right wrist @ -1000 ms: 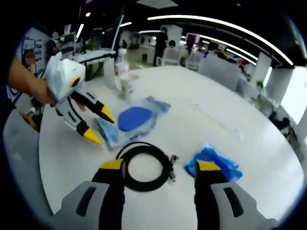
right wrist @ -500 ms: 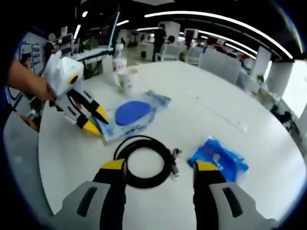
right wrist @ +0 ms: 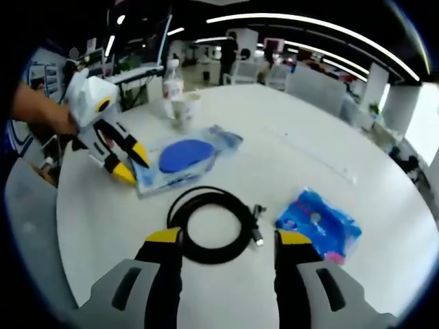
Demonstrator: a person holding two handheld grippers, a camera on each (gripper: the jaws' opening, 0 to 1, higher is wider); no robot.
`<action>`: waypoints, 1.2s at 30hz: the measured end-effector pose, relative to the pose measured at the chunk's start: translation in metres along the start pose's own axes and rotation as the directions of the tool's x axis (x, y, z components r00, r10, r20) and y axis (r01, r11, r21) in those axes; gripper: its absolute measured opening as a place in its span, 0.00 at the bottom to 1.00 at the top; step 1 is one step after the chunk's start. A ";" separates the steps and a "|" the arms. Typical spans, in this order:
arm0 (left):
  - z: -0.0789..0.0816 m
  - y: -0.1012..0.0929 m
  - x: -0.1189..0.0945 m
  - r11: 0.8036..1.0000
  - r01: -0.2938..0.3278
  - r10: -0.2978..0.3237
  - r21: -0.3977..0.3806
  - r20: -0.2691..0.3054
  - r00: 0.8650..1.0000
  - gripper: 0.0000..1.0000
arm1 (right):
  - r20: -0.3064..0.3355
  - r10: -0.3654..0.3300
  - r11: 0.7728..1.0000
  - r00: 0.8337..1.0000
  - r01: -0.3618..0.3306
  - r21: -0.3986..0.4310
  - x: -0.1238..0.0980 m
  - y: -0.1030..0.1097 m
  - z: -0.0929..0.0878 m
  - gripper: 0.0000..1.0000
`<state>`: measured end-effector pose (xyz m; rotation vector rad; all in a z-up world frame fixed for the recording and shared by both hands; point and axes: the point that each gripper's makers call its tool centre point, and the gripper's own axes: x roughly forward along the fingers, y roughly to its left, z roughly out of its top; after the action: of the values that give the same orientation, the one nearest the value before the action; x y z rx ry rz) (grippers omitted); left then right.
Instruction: Arrange the tabletop items into an orderly group along one side of the table until the central work area is clear of visible clutter.
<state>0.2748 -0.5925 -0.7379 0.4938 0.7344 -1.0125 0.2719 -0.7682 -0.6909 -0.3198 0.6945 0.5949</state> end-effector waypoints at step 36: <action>0.024 -0.022 0.024 1.000 0.029 -0.029 -0.005 0.025 0.999 0.35 | -0.002 -0.022 1.000 1.000 0.022 0.015 -0.011 -0.007 -0.005 0.47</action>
<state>0.2708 -0.6326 -0.7415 0.4660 0.7231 -1.0416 0.2667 -0.7804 -0.6865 -0.3141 0.6959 0.5685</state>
